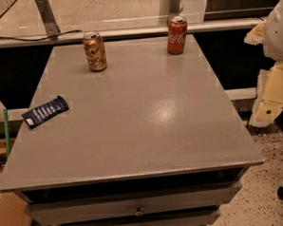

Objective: Move coke can near orange can

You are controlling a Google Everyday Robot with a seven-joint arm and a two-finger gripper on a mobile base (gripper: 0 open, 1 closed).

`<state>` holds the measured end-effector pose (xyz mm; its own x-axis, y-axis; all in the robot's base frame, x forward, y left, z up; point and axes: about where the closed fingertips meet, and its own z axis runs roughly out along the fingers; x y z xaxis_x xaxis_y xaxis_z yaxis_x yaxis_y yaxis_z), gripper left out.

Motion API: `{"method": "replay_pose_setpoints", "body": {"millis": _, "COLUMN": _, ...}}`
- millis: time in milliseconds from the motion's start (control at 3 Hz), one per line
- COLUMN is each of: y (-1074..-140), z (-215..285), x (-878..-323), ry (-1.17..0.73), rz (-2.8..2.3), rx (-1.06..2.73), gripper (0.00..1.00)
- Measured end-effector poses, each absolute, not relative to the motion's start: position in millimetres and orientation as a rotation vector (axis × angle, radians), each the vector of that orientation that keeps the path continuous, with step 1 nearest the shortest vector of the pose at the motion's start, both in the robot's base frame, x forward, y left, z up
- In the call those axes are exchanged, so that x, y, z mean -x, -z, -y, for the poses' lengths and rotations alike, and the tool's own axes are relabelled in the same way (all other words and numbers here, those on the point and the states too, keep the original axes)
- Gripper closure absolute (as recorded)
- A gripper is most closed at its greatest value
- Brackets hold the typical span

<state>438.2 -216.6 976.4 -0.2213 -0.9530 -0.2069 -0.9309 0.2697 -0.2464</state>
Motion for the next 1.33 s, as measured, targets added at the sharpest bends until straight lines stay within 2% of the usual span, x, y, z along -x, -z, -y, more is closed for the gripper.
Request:
{"method": "replay_pose_setpoints", "body": {"millis": 667, "y": -974, "z": 217, "x": -447, "ry": 0.114, "rz": -2.174, "rx": 1.746, "gripper": 0.0}}
{"method": "replay_pose_setpoints", "body": {"millis": 1333, "y": -923, "z": 230, "x": -522, "ry": -0.071, "rz": -2.116, "rx": 1.619, "gripper": 0.0}}
